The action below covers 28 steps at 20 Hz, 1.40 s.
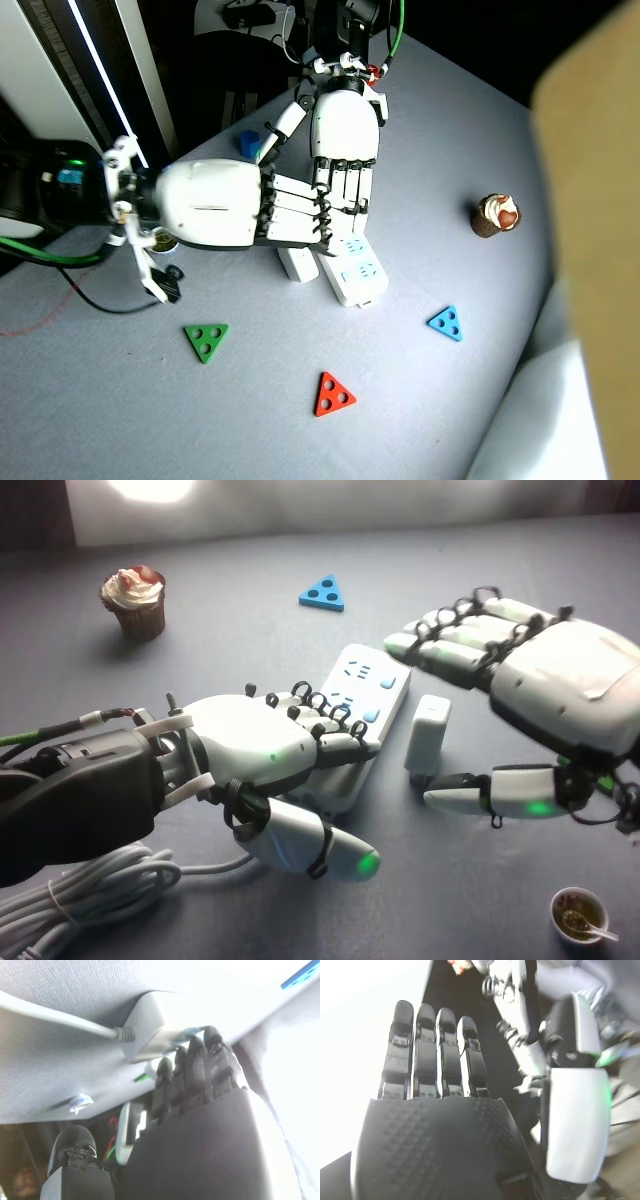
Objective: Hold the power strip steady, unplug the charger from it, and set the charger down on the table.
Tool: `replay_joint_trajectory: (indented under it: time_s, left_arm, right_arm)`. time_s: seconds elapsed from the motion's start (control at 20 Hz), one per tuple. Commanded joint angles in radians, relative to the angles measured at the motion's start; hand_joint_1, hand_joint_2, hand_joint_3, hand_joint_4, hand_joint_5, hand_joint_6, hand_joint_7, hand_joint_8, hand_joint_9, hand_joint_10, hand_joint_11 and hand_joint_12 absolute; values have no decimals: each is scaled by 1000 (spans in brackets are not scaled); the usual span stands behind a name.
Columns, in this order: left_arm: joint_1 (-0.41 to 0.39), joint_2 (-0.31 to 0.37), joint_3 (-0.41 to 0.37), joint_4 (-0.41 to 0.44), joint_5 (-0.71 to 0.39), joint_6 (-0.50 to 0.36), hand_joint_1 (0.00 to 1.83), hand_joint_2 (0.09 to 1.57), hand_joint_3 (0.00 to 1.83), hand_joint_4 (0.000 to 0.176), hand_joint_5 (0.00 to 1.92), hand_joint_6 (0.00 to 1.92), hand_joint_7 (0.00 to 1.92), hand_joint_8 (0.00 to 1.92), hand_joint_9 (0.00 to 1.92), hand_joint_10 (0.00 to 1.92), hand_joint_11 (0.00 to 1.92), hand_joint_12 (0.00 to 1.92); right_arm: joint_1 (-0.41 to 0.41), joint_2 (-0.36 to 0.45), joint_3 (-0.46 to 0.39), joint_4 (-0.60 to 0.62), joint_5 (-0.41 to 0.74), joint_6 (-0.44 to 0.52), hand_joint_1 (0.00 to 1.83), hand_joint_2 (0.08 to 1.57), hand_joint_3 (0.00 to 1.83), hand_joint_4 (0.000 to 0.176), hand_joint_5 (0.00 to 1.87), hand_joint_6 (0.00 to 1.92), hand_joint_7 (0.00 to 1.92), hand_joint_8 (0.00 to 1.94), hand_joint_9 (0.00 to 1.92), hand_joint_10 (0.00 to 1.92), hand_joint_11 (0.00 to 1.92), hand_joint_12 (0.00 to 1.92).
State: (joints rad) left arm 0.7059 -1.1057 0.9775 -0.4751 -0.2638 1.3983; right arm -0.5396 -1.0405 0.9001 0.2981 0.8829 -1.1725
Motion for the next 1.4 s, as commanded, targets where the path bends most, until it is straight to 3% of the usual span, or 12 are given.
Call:
replay_joint_trajectory:
  time_s: [0.0,0.1,0.25,0.7,0.75,0.95,1.15,1.35]
  left_arm:
    - [-8,-2,0,3,-52,-1,52,1028,0,0,147,3,127,2,101,3,3,184]
    - [-10,0,0,3,-52,-1,52,1031,1,0,134,0,124,1,99,2,0,180]
    - [-23,8,-2,3,-47,2,18,1037,3,0,140,7,137,7,109,6,11,178]
    - [-114,66,-24,-6,-9,28,25,1041,2,0,150,2,128,0,87,0,0,173]
    - [-125,74,-31,-20,-5,43,33,1040,1,0,147,0,123,0,83,0,0,168]
    - [-174,123,-82,-210,-15,227,5,1041,2,0,134,0,104,0,72,0,0,140]
    - [-213,155,-116,-319,-16,339,24,1038,0,0,91,0,80,2,55,2,5,74]
    - [-244,153,-128,-346,-2,394,30,1035,0,0,96,1,80,0,64,1,23,79]
  right_arm:
    - [21,28,-30,35,67,28,705,897,0,0,238,3,228,0,219,0,66,477]
    - [38,78,-82,123,16,68,710,910,0,0,215,0,202,0,202,0,27,464]
    - [44,163,-147,139,-34,161,700,921,4,0,206,0,213,5,210,4,44,475]
    - [-28,224,-237,139,68,247,688,955,0,0,241,6,247,3,236,1,29,552]
    - [-29,225,-243,139,78,247,692,960,1,0,235,3,238,0,227,0,11,551]
    - [-42,239,-274,120,118,247,667,955,0,0,209,7,239,9,225,6,11,551]
    - [-46,223,-268,69,136,276,676,957,0,0,214,6,249,8,239,8,30,568]
    - [-62,211,-254,3,176,289,686,960,0,0,246,13,277,14,261,12,56,586]
